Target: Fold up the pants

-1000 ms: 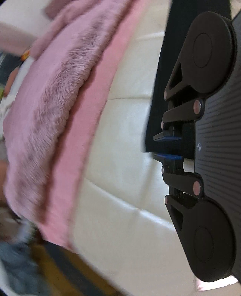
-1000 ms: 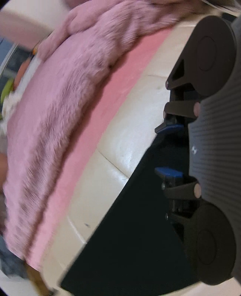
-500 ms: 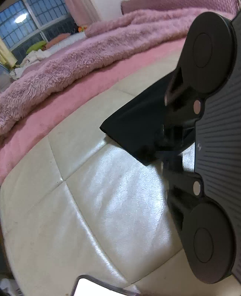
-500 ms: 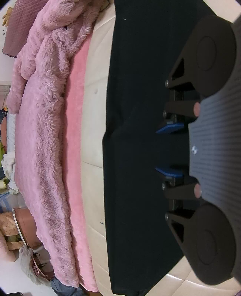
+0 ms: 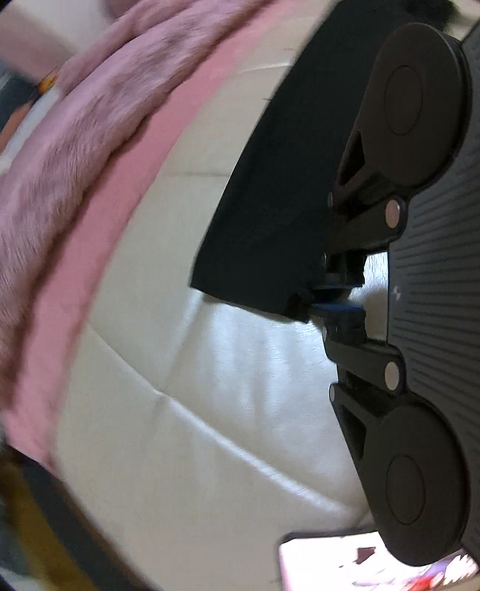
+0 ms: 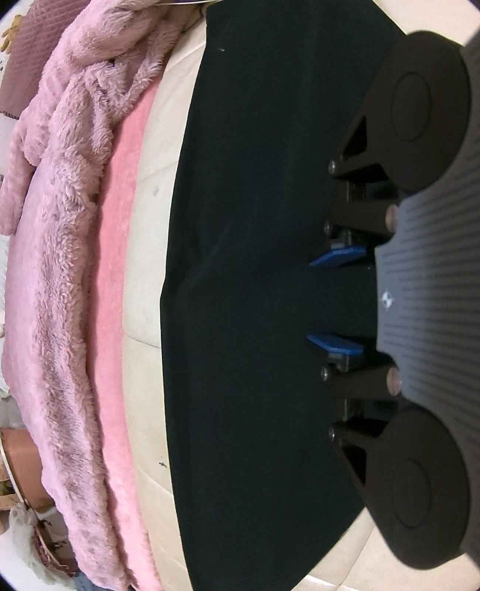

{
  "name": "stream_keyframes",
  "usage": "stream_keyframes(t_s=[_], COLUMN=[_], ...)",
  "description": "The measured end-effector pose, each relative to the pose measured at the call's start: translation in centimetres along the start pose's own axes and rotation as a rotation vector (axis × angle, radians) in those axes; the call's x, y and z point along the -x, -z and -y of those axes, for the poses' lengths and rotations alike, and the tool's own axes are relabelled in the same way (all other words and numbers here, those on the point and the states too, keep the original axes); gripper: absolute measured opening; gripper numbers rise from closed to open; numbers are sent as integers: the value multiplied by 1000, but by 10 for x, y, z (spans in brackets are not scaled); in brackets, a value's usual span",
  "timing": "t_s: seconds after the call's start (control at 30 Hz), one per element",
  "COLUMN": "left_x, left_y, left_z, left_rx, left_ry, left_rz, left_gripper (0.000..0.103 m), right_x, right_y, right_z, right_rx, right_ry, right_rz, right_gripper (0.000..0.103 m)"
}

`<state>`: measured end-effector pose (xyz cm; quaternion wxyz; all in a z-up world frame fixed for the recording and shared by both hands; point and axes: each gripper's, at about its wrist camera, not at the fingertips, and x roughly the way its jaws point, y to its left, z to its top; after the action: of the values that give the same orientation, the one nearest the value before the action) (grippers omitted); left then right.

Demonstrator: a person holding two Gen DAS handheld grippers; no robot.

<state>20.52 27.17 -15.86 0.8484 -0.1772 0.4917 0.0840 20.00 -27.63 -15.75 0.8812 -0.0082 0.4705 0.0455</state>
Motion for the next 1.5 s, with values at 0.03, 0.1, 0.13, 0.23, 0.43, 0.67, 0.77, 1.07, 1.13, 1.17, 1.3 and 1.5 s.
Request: stream_keyframes(t_s=[0.03, 0.1, 0.13, 0.23, 0.43, 0.67, 0.77, 1.07, 1.13, 1.17, 1.3, 1.5], left_x=[8, 19, 24, 28, 21, 8, 9, 42, 40, 38, 24, 5], left_y=[3, 6, 8, 15, 30, 39, 30, -1, -2, -2, 1, 11], left_z=[2, 5, 6, 3, -31, -64, -71, -55, -50, -48, -45, -45], left_rx=[-58, -187, -254, -415, -650, -612, -583, -382, -312, -283, -158, -5], left_ry=[-23, -69, -108, -217, -426, -430, -427, -158, -37, 7, 152, 234], left_rz=[41, 113, 138, 173, 272, 318, 341, 362, 295, 260, 138, 73], left_gripper=[17, 27, 27, 27, 27, 27, 27, 64, 76, 77, 77, 70], right_x=[0, 1, 2, 3, 5, 14, 19, 21, 21, 21, 23, 26], right_y=[-1, -1, -1, -1, -2, -1, -4, -15, -16, -17, -19, -17], right_z=[0, -1, -1, -4, -13, -25, -28, -41, -45, -47, -50, -51], right_rx=[-3, -7, -9, -4, 15, 64, 76, 70, 81, 87, 94, 99], right_ry=[2, 4, 4, 17, 60, 142, 168, 175, 175, 171, 163, 151], right_rz=[-1, -1, -2, -7, -8, 14, 31, 51, 56, 59, 70, 82], right_gripper=[36, 36, 37, 37, 37, 38, 40, 45, 45, 46, 46, 46])
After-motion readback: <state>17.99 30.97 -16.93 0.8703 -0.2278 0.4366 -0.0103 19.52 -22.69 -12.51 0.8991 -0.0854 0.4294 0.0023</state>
